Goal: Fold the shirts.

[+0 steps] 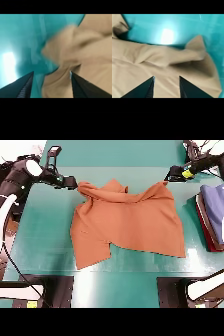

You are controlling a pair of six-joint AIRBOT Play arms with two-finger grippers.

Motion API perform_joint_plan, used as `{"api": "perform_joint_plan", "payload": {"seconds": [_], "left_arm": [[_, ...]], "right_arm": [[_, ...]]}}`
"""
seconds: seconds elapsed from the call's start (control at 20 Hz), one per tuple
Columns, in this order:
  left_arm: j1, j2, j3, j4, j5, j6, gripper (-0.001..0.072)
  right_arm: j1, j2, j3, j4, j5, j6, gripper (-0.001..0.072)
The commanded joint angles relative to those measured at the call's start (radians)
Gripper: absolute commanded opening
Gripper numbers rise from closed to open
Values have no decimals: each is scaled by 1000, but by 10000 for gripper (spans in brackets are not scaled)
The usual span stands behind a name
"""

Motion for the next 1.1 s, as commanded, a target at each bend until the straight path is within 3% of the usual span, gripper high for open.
{"api": "perform_joint_plan", "payload": {"seconds": [0.0,0.1,0.3,0.5,0.75,1.05], "left_arm": [[101,35,13,-1,-247,9,539],[156,101,-80,-9,-312,37,538],[180,207,-377,-32,-315,38,539],[179,214,-599,-181,-234,90,538],[179,214,-692,-274,-134,101,538],[171,214,-732,-325,-132,137,537]], "right_arm": [[-77,66,-19,97,91,-23,363],[-120,164,-116,97,106,-34,363],[-173,376,-397,98,87,-57,363],[-188,535,-626,98,14,-60,362],[-191,655,-773,98,-37,-60,363],[-197,692,-840,95,-32,-59,363]]}}
